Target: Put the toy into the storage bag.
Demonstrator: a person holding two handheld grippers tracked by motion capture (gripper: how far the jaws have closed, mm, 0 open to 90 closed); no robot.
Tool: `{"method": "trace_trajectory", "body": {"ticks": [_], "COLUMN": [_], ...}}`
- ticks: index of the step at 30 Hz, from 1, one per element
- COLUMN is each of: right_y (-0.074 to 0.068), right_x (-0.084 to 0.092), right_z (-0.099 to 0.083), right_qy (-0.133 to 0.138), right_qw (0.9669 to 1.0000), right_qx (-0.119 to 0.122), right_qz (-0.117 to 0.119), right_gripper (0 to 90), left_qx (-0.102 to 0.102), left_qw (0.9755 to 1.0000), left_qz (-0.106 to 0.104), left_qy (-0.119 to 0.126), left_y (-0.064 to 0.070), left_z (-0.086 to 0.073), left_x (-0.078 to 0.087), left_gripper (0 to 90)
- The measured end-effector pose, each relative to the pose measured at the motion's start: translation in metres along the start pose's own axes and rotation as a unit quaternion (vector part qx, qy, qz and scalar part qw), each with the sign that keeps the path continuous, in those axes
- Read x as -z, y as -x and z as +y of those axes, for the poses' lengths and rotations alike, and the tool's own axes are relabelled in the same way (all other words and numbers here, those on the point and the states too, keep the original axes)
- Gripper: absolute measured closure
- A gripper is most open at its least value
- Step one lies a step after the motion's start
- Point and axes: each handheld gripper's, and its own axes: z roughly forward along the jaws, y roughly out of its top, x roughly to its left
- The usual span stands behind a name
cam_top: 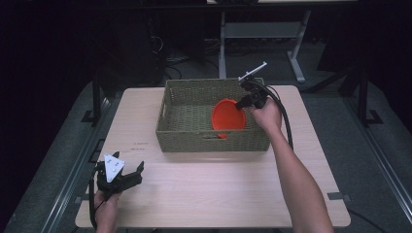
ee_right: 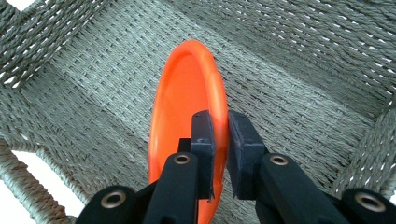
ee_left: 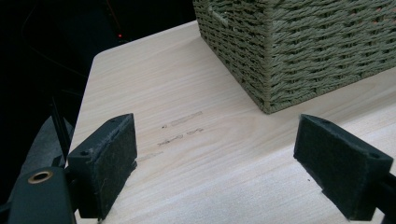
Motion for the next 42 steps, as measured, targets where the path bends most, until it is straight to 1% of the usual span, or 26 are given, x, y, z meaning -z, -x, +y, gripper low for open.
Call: {"method": "trace_trajectory", "body": {"ticks": [2,4,7,9,11,14,15,17,22,23,25,27,30,32,35,39,41,42], "right_y": [0.0,0.0,0.002,0.003,0.004,0.005,0.006,0.007,0.008,0.008,0.009,0.008,0.007,0.007,0.011,0.013,0.013,0.014], "right_x": [-0.002,-0.004,-0.004,-0.005,-0.004,-0.003,-0.003,-0.001,0.002,0.003,0.005,0.005,0.006,0.006,0.007,0.008,0.008,0.009], "right_z": [0.0,-0.001,-0.002,-0.003,-0.003,-0.004,-0.004,-0.005,-0.006,-0.006,-0.006,-0.006,-0.007,-0.008,-0.009,-0.01,-0.013,-0.013], "right_qy": [0.0,-0.003,-0.001,0.003,0.005,-0.002,-0.001,-0.002,0.005,0.008,0.011,0.013,0.012,0.014,0.019,0.02,0.026,0.027], "right_qw": [1.0,1.0,1.0,1.0,1.0,0.9999,0.9999,0.9999,0.9998,0.9998,0.9996,0.9996,0.9995,0.9991,0.9974,0.9971,0.9969,0.9962], "right_qx": [0.005,0.004,-0.004,-0.005,-0.007,-0.01,-0.011,-0.013,-0.014,-0.018,-0.025,-0.027,-0.027,-0.031,-0.04,-0.043,-0.043,-0.048], "right_qz": [0.001,-0.002,0.004,0.002,0.002,-0.001,-0.002,-0.006,-0.01,-0.008,-0.005,0.003,0.009,0.024,0.057,0.061,0.06,0.067], "right_gripper": [81.2,81.1,80.3,78.6,74.9,73.0,71.7,71.6,69.3,69.2,68.8,67.8,64.1,59.8,52.9,43.1,41.7,40.6], "left_qx": [-0.001,-0.002,-0.002,-0.001,-0.001,-0.004,-0.005,-0.002,-0.001,-0.001,-0.001,-0.001,0.001,0.001,-0.001,0.005,0.005,0.004], "left_qw": [1.0,1.0,1.0,1.0,1.0,1.0,1.0,1.0,1.0,1.0,1.0,1.0,1.0,1.0,1.0,1.0,1.0,1.0], "left_qz": [-0.001,-0.001,-0.001,-0.001,-0.001,0.0,0.0,0.0,0.001,0.0,0.0,0.001,0.001,0.001,0.001,0.002,0.003,0.003], "left_qy": [0.0,0.0,0.0,0.0,0.0,-0.001,-0.002,-0.001,0.0,0.001,-0.001,0.0,0.001,0.002,0.0,0.001,0.0,0.0], "left_y": [0.0,0.0,0.0,0.0,0.001,0.001,0.001,0.001,0.001,0.001,0.001,0.001,0.001,0.001,0.001,0.001,0.0,0.001], "left_z": [0.0,0.0,0.0,0.0,0.0,0.001,0.001,0.001,0.001,0.001,0.001,0.001,0.001,0.001,0.001,0.001,0.001,0.001], "left_x": [0.0,0.0,0.0,-0.001,-0.001,-0.001,-0.001,-0.001,-0.001,-0.001,-0.001,-0.001,-0.002,-0.002,-0.002,-0.003,-0.002,-0.002], "left_gripper": [12.8,12.8,12.8,12.8,12.8,12.8,12.8,12.8,12.8,12.8,12.8,12.8,12.8,12.8,12.8,12.8,12.8,12.8]}}
